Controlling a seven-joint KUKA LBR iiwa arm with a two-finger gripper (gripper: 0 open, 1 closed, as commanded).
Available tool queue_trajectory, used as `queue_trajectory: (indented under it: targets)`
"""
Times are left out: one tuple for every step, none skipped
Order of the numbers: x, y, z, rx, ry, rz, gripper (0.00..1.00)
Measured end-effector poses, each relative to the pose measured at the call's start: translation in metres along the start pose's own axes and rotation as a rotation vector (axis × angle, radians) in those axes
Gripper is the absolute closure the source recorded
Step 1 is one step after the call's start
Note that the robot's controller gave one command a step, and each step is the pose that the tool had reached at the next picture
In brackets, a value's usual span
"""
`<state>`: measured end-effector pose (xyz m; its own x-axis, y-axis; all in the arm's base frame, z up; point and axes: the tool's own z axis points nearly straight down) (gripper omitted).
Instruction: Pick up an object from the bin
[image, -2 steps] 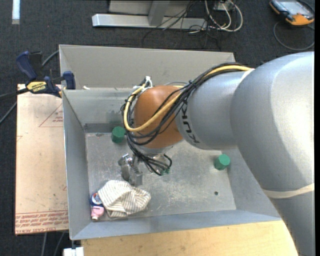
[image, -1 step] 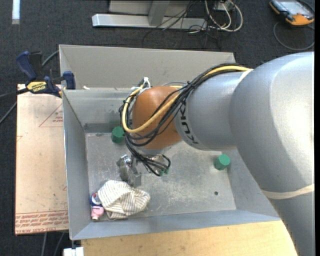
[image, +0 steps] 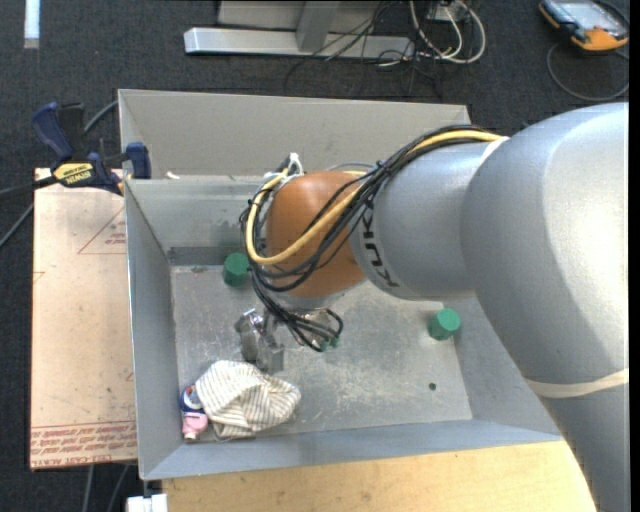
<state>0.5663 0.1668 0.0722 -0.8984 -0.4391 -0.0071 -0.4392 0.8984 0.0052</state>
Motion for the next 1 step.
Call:
queue_trajectory:
  targets:
    - [0.0025, -0.0005, -0.0184, -0.001, 0.009, 0.004, 1.0]
